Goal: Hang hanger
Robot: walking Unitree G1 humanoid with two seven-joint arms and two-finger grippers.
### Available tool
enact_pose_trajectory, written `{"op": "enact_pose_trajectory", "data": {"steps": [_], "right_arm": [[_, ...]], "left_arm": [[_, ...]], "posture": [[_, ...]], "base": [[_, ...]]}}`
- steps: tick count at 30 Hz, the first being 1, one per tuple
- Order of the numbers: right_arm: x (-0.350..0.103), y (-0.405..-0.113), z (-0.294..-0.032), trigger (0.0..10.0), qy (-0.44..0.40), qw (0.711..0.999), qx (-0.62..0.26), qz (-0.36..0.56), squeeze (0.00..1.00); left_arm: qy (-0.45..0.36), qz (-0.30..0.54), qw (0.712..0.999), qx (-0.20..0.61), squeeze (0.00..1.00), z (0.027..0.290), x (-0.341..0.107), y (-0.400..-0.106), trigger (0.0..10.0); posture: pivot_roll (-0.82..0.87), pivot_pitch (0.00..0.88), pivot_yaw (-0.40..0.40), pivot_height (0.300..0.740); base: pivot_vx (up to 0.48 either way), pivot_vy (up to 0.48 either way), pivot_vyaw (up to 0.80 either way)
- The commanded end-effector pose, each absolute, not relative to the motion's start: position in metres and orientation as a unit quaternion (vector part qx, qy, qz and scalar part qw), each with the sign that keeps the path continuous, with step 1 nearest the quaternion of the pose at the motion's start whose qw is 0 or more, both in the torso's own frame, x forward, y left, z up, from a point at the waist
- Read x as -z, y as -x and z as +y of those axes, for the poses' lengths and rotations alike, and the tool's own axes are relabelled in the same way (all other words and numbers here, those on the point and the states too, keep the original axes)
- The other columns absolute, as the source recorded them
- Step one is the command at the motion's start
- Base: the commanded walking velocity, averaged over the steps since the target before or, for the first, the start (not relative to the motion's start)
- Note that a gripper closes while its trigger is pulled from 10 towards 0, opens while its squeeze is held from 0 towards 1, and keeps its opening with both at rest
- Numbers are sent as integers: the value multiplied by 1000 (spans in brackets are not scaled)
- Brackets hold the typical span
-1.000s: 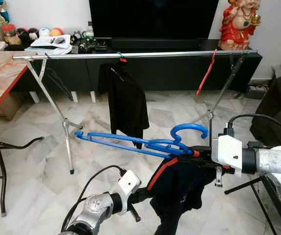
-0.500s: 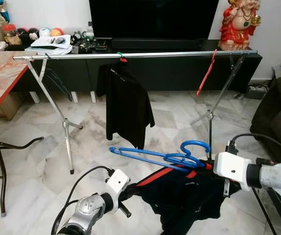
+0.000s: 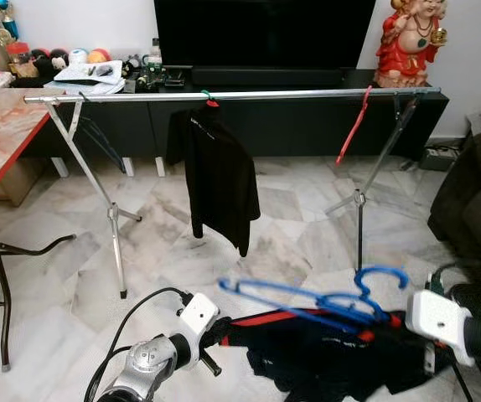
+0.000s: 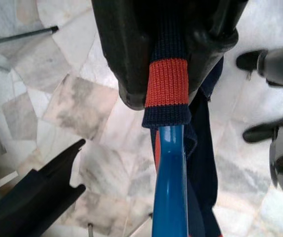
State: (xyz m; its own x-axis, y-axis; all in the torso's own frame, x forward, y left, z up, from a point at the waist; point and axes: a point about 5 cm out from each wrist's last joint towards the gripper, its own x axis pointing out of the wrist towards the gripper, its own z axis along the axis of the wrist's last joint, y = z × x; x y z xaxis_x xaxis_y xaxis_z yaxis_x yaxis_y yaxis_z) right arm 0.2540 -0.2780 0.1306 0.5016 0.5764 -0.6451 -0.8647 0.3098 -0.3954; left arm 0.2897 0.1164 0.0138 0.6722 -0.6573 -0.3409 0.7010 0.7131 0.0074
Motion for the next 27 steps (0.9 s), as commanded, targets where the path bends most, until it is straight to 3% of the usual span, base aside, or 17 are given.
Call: {"op": "enact_pose_trajectory", "data": {"steps": [1, 5, 11, 12, 19, 27], "right_arm": [[-137, -253, -296, 0, 405, 774, -434, 221, 0], [-131, -247, -309, 0, 430, 746, -438, 258, 0], [-128, -247, -310, 0, 420, 746, -450, 254, 0], [-123, -245, -316, 0, 449, 723, -444, 281, 0], [-116, -242, -332, 0, 516, 669, -423, 328, 0], [-118, -255, -334, 0, 565, 664, -377, 313, 0]], "left_arm": [[-83, 173, 914, 358, 0, 131, -9, -286, 0], [-85, 175, 913, 359, 0, 132, -8, -286, 0], [-88, 176, 911, 362, 0, 132, -8, -285, 0], [-89, 176, 910, 364, 0, 131, -8, -284, 0], [-91, 177, 909, 366, 0, 131, -7, -284, 0], [-95, 178, 907, 370, 0, 130, -7, -283, 0]], "posture": [[-69, 81, 0, 740], [-67, 78, 3, 740], [-66, 77, 5, 740], [-66, 77, 5, 740], [-65, 80, 6, 740], [-59, 83, 4, 740]], "base": [[0, 0, 0], [0, 0, 0], [0, 0, 0], [0, 0, 0], [0, 0, 0], [0, 0, 0]]}}
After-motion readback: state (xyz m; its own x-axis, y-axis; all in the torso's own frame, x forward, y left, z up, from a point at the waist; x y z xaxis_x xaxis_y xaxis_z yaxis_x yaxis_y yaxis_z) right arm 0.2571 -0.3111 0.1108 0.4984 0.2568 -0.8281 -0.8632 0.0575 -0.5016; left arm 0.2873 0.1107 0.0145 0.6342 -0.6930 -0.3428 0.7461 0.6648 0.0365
